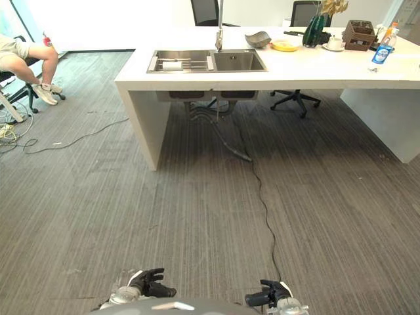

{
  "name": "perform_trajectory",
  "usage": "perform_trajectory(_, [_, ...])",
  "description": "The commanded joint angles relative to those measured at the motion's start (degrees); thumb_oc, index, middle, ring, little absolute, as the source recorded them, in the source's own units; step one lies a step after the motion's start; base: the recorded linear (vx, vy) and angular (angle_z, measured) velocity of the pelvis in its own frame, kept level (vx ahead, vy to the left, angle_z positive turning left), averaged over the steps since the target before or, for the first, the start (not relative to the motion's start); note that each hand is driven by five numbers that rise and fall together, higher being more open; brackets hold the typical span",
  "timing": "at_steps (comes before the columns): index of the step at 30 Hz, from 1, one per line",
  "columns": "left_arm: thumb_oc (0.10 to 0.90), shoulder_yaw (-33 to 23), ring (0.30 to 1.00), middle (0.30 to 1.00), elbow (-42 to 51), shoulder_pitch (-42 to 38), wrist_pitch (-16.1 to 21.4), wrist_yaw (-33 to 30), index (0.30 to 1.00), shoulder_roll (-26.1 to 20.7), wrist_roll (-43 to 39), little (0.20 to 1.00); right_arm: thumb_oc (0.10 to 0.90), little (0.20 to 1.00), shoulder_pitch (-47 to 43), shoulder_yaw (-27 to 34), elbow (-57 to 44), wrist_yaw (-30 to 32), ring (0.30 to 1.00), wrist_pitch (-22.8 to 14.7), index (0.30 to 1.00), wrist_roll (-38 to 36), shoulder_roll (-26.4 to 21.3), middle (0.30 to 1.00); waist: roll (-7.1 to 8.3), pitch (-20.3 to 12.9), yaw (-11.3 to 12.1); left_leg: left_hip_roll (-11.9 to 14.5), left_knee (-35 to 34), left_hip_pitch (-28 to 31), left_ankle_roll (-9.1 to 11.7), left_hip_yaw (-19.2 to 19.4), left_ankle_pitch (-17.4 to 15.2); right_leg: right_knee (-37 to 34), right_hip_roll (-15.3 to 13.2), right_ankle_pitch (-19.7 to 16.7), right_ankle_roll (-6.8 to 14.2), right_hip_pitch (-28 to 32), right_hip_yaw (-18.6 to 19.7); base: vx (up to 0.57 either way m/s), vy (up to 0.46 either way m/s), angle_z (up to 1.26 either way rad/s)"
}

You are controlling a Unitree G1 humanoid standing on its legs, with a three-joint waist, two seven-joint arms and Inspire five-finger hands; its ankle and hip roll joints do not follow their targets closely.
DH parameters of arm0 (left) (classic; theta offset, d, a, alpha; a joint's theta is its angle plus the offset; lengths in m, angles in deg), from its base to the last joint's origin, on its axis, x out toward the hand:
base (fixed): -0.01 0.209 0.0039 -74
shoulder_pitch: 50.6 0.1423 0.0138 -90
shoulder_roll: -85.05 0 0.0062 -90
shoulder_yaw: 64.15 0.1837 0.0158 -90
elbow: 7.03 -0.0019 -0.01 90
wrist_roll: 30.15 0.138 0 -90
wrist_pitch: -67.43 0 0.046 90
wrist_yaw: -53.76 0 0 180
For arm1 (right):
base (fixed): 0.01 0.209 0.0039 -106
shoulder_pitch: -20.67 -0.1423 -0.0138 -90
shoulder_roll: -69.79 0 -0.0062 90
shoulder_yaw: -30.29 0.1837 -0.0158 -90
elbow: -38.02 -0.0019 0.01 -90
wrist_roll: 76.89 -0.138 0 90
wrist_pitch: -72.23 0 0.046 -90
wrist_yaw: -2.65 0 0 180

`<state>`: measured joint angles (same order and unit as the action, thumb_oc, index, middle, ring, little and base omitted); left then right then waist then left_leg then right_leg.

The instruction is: Place the dishes in the dishwasher.

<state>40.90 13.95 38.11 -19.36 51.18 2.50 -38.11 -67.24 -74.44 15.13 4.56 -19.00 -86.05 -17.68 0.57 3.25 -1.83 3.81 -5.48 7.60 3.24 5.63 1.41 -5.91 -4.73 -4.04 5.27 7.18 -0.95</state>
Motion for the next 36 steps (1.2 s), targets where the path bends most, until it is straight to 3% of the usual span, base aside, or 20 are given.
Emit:
perform_trajectory(1, [0.8,1.8,0.9,0.9,-2.2,-4.4,1.6,0.4,0.9,0.5,-0.4,0.9,0.8,0.9,-4.2,-0.6,1.0,0.0,0.9,-0.2,0.9,0.2,-2.2,0.9,0.33,2.1,1.4,-3.2,0.5,0.6,-2.1,-1.2,-4.1,0.9,-0.3,1.6,2.4,-0.2,-1.0,0.05,0.054,-0.07])
perform_trajectory(7, [0.8,1.5,0.9,0.9,-0.2,-4.4,1.4,2.4,0.9,0.3,-4.4,0.9,0.8,0.9,-7.2,-0.8,1.3,-1.1,0.9,1.0,0.9,2.0,-4.0,0.9,-0.31,2.5,2.6,-4.5,2.7,-0.4,-3.9,0.4,-5.2,4.7,-2.0,2.2,3.7,-2.6,0.6,0.04,0.138,-0.25])
perform_trajectory(8, [0.8,2.1,0.9,0.9,0.2,-4.9,0.9,2.7,0.9,-0.2,-4.2,0.9,0.8,0.9,-7.2,-0.2,1.4,-1.5,0.9,1.2,0.9,1.4,-4.4,0.9,-0.85,2.7,2.6,-4.9,3.5,-0.9,-4.9,-0.6,-5.7,12.3,-2.1,3.7,4.2,-5.0,0.4,0.07,0.176,-0.08])
perform_trajectory(9, [0.8,2.1,0.9,0.9,0.2,-4.9,0.9,2.7,0.9,-0.2,-4.2,0.9,0.8,0.9,-7.2,-0.2,1.4,-1.5,0.9,1.2,0.9,1.4,-4.4,0.9,-0.81,2.6,2.6,-4.9,3.5,-1.0,-4.9,-0.6,-5.7,12.6,-2.2,3.9,4.2,-5.2,0.4,0.07,0.229,0.03])
perform_trajectory(10, [0.8,2.6,0.9,0.9,1.0,-5.9,0.6,3.1,0.9,-0.6,-3.5,0.9,0.8,0.9,-7.8,0.1,0.9,-1.4,0.9,1.3,0.9,0.9,-4.6,0.9,-1.34,4.0,1.7,-5.1,4.1,-1.0,-5.9,-2.0,-6.1,22.5,-1.9,2.8,5.0,-9.5,1.3,0.02,0.105,0.07])
perform_trajectory(12, [0.8,2.7,0.9,0.9,1.0,-6.4,0.4,2.9,0.9,-0.9,-2.9,0.9,0.8,0.9,-8.0,0.1,0.9,-1.4,0.9,1.3,0.9,0.8,-4.5,0.9,-1.47,4.6,1.3,-5.3,4.3,-0.6,-6.1,-2.6,-6.4,26.2,-1.9,2.2,4.9,-11.7,1.5,0.12,0.11,0.05])
perform_trajectory(14, [0.8,2.7,0.9,0.9,0.4,-7.2,0.6,2.4,0.9,-1.4,-1.4,0.9,0.8,0.9,-7.8,0.0,0.5,-1.3,0.9,1.5,0.9,0.9,-4.5,0.9,-1.7,4.7,0.7,-6.2,3.4,2.0,-6.3,-4.4,-7.9,22.2,-2.6,2.0,3.4,-13.2,0.5,0.27,0.023,0.11])
perform_trajectory(15, [0.8,2.7,0.9,0.9,0.4,-7.2,0.6,2.4,0.9,-1.4,-1.4,0.9,0.8,0.9,-7.7,0.0,0.5,-1.3,0.9,1.5,0.9,0.9,-4.5,0.9,-1.76,4.8,0.6,-6.1,3.4,2.2,-6.2,-4.5,-7.9,22.2,-2.5,2.0,3.4,-13.0,0.4,0.2,-0.061,0.26])
perform_trajectory(19, [0.8,1.5,0.9,0.9,2.1,-7.5,1.0,2.9,0.9,-1.0,-5.9,0.9,0.8,0.9,-7.6,0.3,-0.1,-1.1,0.9,1.8,0.9,0.7,-4.6,0.9,-1.89,5.7,-1.1,-5.4,3.0,5.3,-5.1,-7.8,-9.7,10.7,-2.2,-2.7,4.6,-17.6,4.3,0.4,-0.135,0.44])
perform_trajectory(20, [0.8,1.4,0.9,0.9,3.1,-7.3,1.1,2.9,0.9,-1.2,-6.2,0.9,0.8,0.9,-6.9,0.9,0.0,-1.3,0.9,2.0,0.9,1.2,-4.5,0.9,-1.7,5.6,-1.6,-5.2,2.9,7.9,-4.6,-8.7,-11.6,6.0,-3.4,-4.9,5.5,-20.1,1.8,0.32,-0.111,0.36])
perform_trajectory(25, [0.8,0.8,0.9,0.9,3.2,-6.2,1.5,2.6,0.9,-1.3,-5.5,0.9,0.8,0.9,-5.1,1.1,-0.2,-1.9,0.9,2.2,0.9,2.3,-4.5,0.9,-1.84,5.0,-2.3,-4.2,1.8,12.6,-3.7,-9.5,-13.1,5.3,-3.3,-6.6,6.1,-21.1,-2.3,0.43,-0.223,0.31])
perform_trajectory(26, [0.8,0.3,0.9,0.9,3.9,-5.7,2.0,2.4,0.9,-1.1,-6.0,0.9,0.8,0.9,-4.3,1.5,0.3,-1.9,0.9,2.0,0.9,2.2,-4.7,0.9,-2.18,3.8,-2.4,-1.9,5.6,12.9,-2.1,-9.9,-11.2,7.6,-1.7,-6.9,4.4,-20.1,-3.3,0.46,-0.328,0.21])
perform_trajectory(27, [0.8,0.3,0.9,0.9,3.9,-5.6,2.0,2.4,0.9,-1.1,-6.0,0.9,0.8,0.9,-4.3,1.5,0.3,-1.9,0.9,2.0,0.9,2.2,-4.7,0.9,-2.27,3.8,-2.4,-1.8,5.7,12.8,-2.1,-9.9,-11.2,7.6,-1.6,-6.9,4.3,-20.2,-3.3,0.58,-0.437,0.02])
perform_trajectory(28, [0.8,0.3,0.9,0.9,4.1,-5.6,2.0,2.2,0.9,-1.1,-6.5,0.9,0.8,0.9,-4.4,1.8,0.8,-1.8,0.9,2.0,0.9,1.9,-4.9,0.9,-2.53,3.6,-2.4,-0.8,10.7,10.9,-1.0,-10.0,-8.0,8.5,-0.8,-6.1,3.5,-19.4,-3.3,0.25,-0.235,-0.1])
perform_trajectory(29, [0.8,0.0,0.9,0.9,4.3,-5.6,1.9,2.1,0.9,-1.2,-7.5,0.9,0.8,0.9,-4.5,2.0,1.1,-1.6,0.9,1.9,0.9,1.4,-5.1,0.9,-2.84,3.9,-2.3,0.0,17.2,8.5,-0.1,-9.7,-3.7,9.4,0.1,-5.1,2.3,-18.3,-3.6,0.37,-0.391,-0.13])
perform_trajectory(31, [0.8,0.2,0.9,0.9,7.7,-5.5,1.6,2.3,0.9,-1.8,-9.1,0.9,0.8,0.9,-4.5,2.3,0.8,-1.1,0.9,1.6,0.9,-0.1,-5.8,0.9,-1.72,5.2,-1.5,0.7,36.2,-1.1,0.8,-9.9,5.7,10.3,0.4,-2.6,-1.0,-15.0,-4.6,0.32,-0.434,-0.06])
perform_trajectory(32, [0.8,0.6,0.9,0.9,9.9,-5.4,1.6,2.3,0.9,-2.2,-9.5,0.9,0.8,0.9,-4.6,2.2,0.5,-0.9,0.9,1.4,0.9,-0.4,-6.2,0.9,-1.08,6.1,-0.9,1.1,42.9,-4.4,0.5,-9.3,7.5,10.2,0.7,-1.6,-2.3,-13.5,-4.7,0.28,-0.417,-0.04])
perform_trajectory(34, [0.8,0.7,0.9,0.9,15.7,-5.2,1.6,1.2,0.9,-3.6,-10.2,0.9,0.8,0.9,-5.1,2.7,0.2,0.1,0.9,1.6,0.9,-0.8,-7.5,0.9,0.18,8.2,0.7,1.9,52.8,-10.8,-0.3,-7.0,8.5,9.9,1.3,0.8,-4.3,-9.9,-5.3,0.39,-0.385,-0.12])
perform_trajectory(35, [0.8,0.5,0.9,0.9,20.9,-5.5,1.6,1.1,0.9,-4.4,-12.6,0.9,0.8,0.9,-5.3,3.0,0.6,0.3,0.9,1.8,0.9,-1.2,-7.9,0.9,-0.09,8.6,2.3,-0.2,50.8,-15.7,-1.1,-5.9,4.3,9.9,2.1,2.8,-4.3,-6.9,-5.1,0.38,-0.227,-0.12])
perform_trajectory(36, [0.8,0.5,0.9,0.9,20.9,-5.4,1.6,1.1,0.9,-4.5,-12.6,0.9,0.8,0.9,-5.3,3.0,0.6,0.3,0.9,1.8,0.9,-1.2,-7.8,0.9,0.07,8.5,2.2,-0.3,50.6,-15.8,-1.1,-5.9,4.4,9.8,1.9,2.8,-4.3,-7.0,-5.1,0.43,-0.118,0.02])
